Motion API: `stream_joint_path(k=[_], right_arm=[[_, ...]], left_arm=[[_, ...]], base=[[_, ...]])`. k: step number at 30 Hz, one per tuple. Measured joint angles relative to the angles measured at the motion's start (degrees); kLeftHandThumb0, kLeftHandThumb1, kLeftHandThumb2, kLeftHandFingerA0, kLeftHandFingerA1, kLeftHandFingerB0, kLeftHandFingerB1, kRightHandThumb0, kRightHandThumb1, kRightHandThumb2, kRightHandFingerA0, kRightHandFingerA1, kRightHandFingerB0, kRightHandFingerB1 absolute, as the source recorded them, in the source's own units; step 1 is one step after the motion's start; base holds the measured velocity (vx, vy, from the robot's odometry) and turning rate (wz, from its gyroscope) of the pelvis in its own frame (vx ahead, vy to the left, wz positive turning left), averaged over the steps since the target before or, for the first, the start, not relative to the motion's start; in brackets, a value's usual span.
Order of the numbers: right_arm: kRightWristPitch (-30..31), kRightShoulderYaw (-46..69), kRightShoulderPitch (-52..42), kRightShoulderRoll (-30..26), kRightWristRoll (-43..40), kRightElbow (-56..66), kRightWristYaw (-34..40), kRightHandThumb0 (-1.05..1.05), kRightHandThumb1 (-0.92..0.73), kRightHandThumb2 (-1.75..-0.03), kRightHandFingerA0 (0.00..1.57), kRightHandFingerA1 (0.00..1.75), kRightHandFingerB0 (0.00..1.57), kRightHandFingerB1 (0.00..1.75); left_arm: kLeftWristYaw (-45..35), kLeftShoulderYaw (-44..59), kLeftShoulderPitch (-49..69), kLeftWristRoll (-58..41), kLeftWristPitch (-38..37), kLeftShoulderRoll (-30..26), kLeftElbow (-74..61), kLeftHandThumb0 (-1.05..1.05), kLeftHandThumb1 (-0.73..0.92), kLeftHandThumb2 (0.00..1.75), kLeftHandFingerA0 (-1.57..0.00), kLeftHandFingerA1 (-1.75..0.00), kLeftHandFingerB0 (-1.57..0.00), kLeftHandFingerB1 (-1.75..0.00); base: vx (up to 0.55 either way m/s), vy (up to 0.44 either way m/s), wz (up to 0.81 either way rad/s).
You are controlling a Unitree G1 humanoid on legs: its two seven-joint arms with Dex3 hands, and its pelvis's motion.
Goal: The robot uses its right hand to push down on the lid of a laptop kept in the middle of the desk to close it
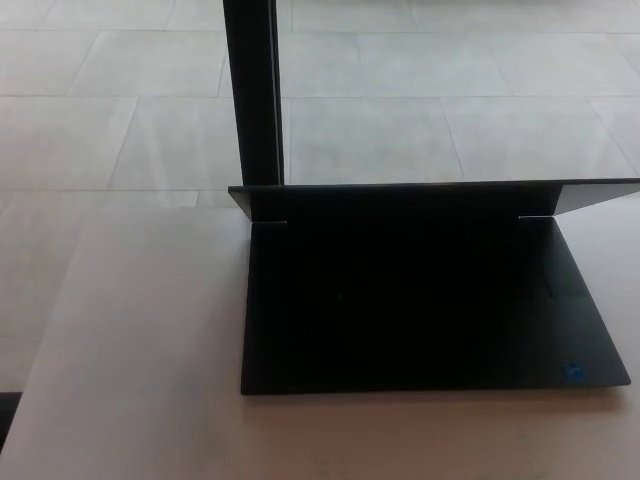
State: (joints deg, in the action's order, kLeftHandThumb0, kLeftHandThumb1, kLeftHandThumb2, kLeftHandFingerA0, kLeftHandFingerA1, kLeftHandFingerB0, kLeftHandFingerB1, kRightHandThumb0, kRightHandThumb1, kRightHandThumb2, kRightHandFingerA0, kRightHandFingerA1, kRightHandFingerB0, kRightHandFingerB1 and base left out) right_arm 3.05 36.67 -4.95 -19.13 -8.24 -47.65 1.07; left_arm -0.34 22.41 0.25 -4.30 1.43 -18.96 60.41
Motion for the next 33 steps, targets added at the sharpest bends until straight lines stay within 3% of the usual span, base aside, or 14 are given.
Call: stream_joint_path(k=[4,5,6,7,13,15,20,21,22,23,24,26,29,33], right_arm=[[0.5,6.6,2.3,-1.9,-3.0,2.1,0.5,-0.79,-0.91,-0.68,0.34,1.18,0.35,0.6],[0.6,7.7,3.0,-2.3,-3.6,2.7,0.6,-0.79,-0.92,-0.68,0.32,1.19,0.34,0.62],[0.9,9.2,4.1,-2.8,-4.4,4.0,0.6,-0.82,-0.9,-0.68,0.38,1.19,0.37,0.61],[1.2,10.5,5.4,-3.3,-5.3,5.6,0.6,-0.84,-0.89,-0.67,0.44,1.12,0.4,0.62],[2.8,13.1,13.4,-6.6,-8.6,17.0,0.5,-0.89,-0.72,-0.87,0.64,0.74,0.6,0.51],[3.2,12.3,16.3,-7.8,-8.9,20.6,0.5,-0.78,-0.9,-0.68,0.39,0.43,0.41,0.32],[3.8,4.2,26.6,-12.0,-8.3,28.2,-0.6,-0.77,-0.9,-0.67,0.39,0.46,0.35,0.34],[3.7,2.0,28.6,-12.6,-7.8,29.0,-1.0,-0.75,-0.69,-1.12,0.41,0.61,0.2,0.45],[3.4,0.0,30.2,-12.9,-7.4,29.5,-1.4,-0.75,-0.69,-1.12,0.41,0.61,0.2,0.45],[3.2,-1.9,31.6,-13.1,-7.0,29.8,-1.7,-0.88,-0.9,-0.68,0.45,0.56,0.41,0.32],[2.9,-4.1,33.0,-13.2,-6.4,30.1,-2.1,-0.86,-0.7,-1.11,0.42,0.65,0.35,0.49],[2.4,-7.6,34.5,-13.2,-5.2,30.6,-2.6,-0.88,-0.72,-1.13,0.43,0.68,0.32,0.48],[1.5,-14.0,36.5,-13.2,-3.1,32.0,-3.5,-0.85,-0.89,-0.67,0.41,0.57,0.38,0.34],[0.6,-21.4,38.1,-13.3,-0.1,33.6,-4.6,-0.88,-0.89,-0.67,0.42,0.53,0.36,0.32]], left_arm=[[0.0,4.2,-1.4,-1.7,0.0,-0.8,1.6,-0.86,0.92,0.73,-0.54,-0.68,-0.47,-0.5],[0.0,5.1,-1.7,-2.0,0.0,-1.0,1.9,-0.81,0.75,1.15,-0.52,-0.7,-0.43,-0.59],[0.0,6.2,-2.1,-2.5,0.0,-1.3,2.4,-0.83,0.75,1.15,-0.49,-0.69,-0.41,-0.57],[0.0,7.4,-2.6,-3.0,0.0,-1.5,2.9,-0.87,0.92,0.73,-0.5,-0.65,-0.43,-0.47],[0.1,13.3,-4.4,-5.4,0.0,-2.0,5.5,-0.86,0.92,0.71,-0.53,-0.63,-0.47,-0.49],[0.1,14.8,-4.7,-6.0,0.0,-2.1,6.1,-0.86,0.92,0.72,-0.52,-0.65,-0.46,-0.49],[0.1,18.4,-5.7,-8.1,0.0,-2.9,7.9,-0.88,0.92,0.73,-0.52,-0.62,-0.46,-0.46],[0.1,18.8,-5.9,-8.3,0.0,-3.1,8.1,-0.88,0.92,0.72,-0.5,-0.63,-0.45,-0.47],[0.1,19.2,-6.0,-8.5,0.0,-3.2,8.3,-0.88,0.92,0.72,-0.5,-0.63,-0.45,-0.47],[0.1,19.5,-6.1,-8.7,0.0,-3.2,8.4,-0.88,0.92,0.73,-0.52,-0.63,-0.46,-0.46],[0.1,19.9,-6.2,-9.0,0.0,-3.3,8.6,-0.88,0.92,0.72,-0.52,-0.64,-0.45,-0.47],[0.1,20.3,-6.2,-9.4,0.0,-3.3,8.8,-0.87,0.92,0.72,-0.52,-0.64,-0.46,-0.48],[0.1,20.9,-6.3,-9.8,0.0,-3.3,9.3,-0.85,0.92,0.72,-0.52,-0.63,-0.46,-0.47],[0.1,21.4,-6.4,-10.3,0.0,-3.4,9.6,-0.86,0.92,0.73,-0.51,-0.64,-0.45,-0.48]], base=[[0.0,0.0,0.0],[0.0,0.0,0.0],[0.0,0.0,0.0],[0.0,0.0,0.0],[0.0,0.0,0.0],[0.0,0.0,0.0],[0.0,0.0,0.0],[0.0,0.0,0.0],[0.0,0.0,0.0],[0.0,0.0,0.0],[0.0,0.0,0.0],[0.0,0.0,0.0],[0.0,0.0,0.0],[0.0,0.0,0.0]])
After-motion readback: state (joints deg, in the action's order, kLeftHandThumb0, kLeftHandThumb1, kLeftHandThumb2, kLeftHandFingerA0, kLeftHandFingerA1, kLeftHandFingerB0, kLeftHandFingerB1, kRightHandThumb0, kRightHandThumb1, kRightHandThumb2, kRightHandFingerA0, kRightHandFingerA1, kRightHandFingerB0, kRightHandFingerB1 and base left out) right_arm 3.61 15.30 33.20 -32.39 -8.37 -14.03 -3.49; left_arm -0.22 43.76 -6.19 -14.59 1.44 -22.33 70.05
